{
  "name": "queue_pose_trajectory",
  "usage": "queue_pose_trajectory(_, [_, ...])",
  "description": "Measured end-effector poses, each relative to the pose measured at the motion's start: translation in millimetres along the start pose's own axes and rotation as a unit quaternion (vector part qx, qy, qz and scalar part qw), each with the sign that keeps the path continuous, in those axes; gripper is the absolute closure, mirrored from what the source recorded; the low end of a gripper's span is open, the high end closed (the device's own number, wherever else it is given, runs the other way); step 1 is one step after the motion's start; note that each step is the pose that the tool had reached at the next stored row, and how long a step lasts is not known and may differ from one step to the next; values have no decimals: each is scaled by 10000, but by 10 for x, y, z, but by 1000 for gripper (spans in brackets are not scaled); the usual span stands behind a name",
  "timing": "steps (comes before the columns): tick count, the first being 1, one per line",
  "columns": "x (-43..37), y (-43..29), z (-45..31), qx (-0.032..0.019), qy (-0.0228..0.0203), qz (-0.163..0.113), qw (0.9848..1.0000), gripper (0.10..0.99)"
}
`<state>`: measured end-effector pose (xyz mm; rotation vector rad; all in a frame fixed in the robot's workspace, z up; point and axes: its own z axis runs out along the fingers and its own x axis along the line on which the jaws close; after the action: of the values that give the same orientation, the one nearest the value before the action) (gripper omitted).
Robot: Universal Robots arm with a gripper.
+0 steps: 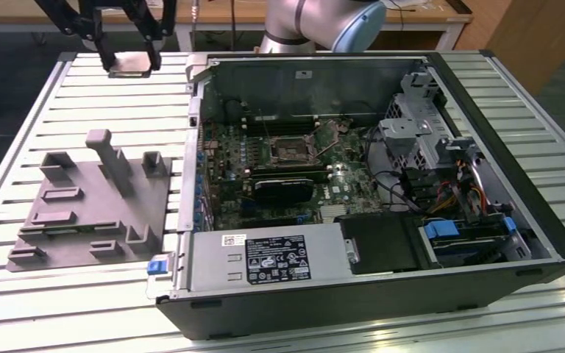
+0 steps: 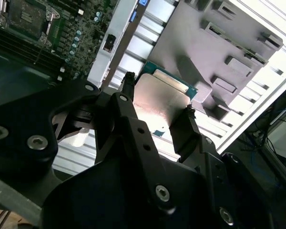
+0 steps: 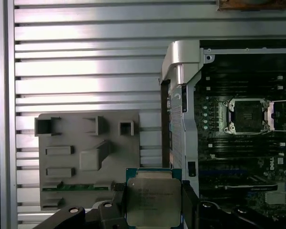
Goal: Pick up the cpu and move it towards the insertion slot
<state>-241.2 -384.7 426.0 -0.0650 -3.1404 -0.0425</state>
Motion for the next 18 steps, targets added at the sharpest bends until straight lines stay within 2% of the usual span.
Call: queue_pose_trajectory(18, [-321, 67, 2, 0, 0, 0, 10000, 541])
